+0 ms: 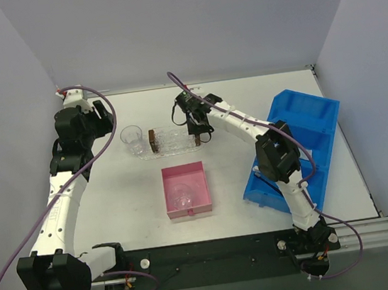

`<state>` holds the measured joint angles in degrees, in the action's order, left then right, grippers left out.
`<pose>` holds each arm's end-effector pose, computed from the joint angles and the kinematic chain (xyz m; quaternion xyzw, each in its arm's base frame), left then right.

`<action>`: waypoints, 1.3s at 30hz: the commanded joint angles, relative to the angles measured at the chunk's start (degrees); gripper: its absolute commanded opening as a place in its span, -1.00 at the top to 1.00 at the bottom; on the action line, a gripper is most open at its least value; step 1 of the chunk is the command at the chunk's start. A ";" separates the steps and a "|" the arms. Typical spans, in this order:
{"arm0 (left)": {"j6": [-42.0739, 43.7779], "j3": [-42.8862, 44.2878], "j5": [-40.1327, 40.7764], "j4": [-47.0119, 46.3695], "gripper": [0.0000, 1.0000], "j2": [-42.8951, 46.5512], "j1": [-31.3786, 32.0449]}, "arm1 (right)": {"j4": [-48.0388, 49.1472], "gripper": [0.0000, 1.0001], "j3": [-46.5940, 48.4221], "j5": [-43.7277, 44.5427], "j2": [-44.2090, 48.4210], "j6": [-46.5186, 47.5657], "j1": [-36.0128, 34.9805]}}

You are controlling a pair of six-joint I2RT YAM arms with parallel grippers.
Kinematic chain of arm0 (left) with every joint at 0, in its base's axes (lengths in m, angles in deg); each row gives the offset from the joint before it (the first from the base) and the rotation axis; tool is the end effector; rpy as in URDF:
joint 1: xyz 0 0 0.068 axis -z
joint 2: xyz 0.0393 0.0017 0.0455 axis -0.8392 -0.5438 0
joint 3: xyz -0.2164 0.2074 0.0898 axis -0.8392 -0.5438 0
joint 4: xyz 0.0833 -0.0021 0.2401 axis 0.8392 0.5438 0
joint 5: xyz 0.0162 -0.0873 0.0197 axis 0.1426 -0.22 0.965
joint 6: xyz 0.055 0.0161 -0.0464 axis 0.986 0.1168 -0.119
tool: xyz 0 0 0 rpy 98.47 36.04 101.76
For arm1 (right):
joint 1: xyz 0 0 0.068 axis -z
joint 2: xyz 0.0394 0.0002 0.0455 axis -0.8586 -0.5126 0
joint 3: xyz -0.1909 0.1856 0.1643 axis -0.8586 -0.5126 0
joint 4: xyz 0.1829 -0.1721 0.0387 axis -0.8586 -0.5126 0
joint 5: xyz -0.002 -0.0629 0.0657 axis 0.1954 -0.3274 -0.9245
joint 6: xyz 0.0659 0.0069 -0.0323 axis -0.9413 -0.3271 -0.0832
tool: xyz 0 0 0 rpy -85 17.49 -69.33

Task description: Prepare toiletry sets of a toothbrush and toothpaste on the tray

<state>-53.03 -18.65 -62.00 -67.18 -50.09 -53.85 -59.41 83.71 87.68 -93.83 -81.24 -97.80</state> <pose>0.2720 -0.0142 0.3990 -0.0735 0.7992 -0.0771 0.5916 0.4266 0.3270 0.2562 -0.0314 0.9271 0.1386 0.3469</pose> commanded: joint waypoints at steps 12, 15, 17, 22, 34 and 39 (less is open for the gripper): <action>-0.56 1.33 -0.91 -2.54 -0.38 0.75 -0.39 | 1.40 1.00 4.22 0.26 -1.67 -2.41 -1.71; -0.56 1.34 -0.91 -2.45 -0.39 0.75 -0.39 | 1.49 1.00 4.40 0.18 -1.93 -2.50 -1.71; -0.56 1.33 -0.91 -2.54 -0.39 0.67 -0.39 | 1.49 1.00 4.40 0.09 -2.02 -2.59 -1.71; -0.56 1.42 -0.91 -2.45 -0.39 0.67 -0.39 | 1.75 1.00 4.66 0.09 -2.28 -2.85 -1.80; -0.56 1.33 -0.91 -2.54 -0.39 0.67 -0.39 | 2.02 1.00 5.28 -0.26 -2.90 -3.29 -2.06; -0.56 1.42 -0.82 -2.62 -0.38 0.75 -0.39 | 2.10 1.00 5.54 -0.35 -2.99 -3.21 -2.32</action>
<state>-53.18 -18.62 -62.11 -67.18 -50.09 -53.85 -58.12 86.24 87.62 -95.73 -82.95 -99.15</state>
